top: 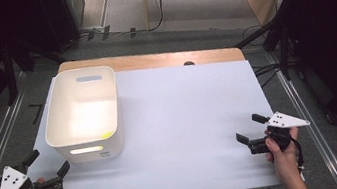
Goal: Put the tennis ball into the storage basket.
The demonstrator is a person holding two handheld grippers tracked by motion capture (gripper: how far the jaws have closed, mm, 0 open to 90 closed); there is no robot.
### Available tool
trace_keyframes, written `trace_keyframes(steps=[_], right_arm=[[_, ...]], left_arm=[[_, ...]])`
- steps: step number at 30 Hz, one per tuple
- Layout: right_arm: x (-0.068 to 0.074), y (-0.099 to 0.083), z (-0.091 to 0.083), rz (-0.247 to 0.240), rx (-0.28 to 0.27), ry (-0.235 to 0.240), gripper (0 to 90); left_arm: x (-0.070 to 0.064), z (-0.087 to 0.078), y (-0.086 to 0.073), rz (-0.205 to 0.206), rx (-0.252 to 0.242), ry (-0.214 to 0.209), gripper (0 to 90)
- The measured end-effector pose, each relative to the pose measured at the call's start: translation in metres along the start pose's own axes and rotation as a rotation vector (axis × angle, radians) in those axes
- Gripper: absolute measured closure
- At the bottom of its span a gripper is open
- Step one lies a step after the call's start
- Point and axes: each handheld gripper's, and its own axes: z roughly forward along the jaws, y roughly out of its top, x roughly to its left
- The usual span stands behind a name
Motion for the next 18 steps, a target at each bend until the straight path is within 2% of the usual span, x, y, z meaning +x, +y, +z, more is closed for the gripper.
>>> trace_keyframes(steps=[10, 18], right_arm=[[-0.005, -0.015, -0.021, 0.014, -0.034, -0.028, 0.0], [-0.01, -0.028, -0.034, 0.048, -0.041, -0.049, 0.0]], left_arm=[[0.001, -0.001, 0.0, -0.005, -0.008, -0.006, 0.0], [0.001, -0.001, 0.0, -0.004, -0.007, -0.005, 0.0]])
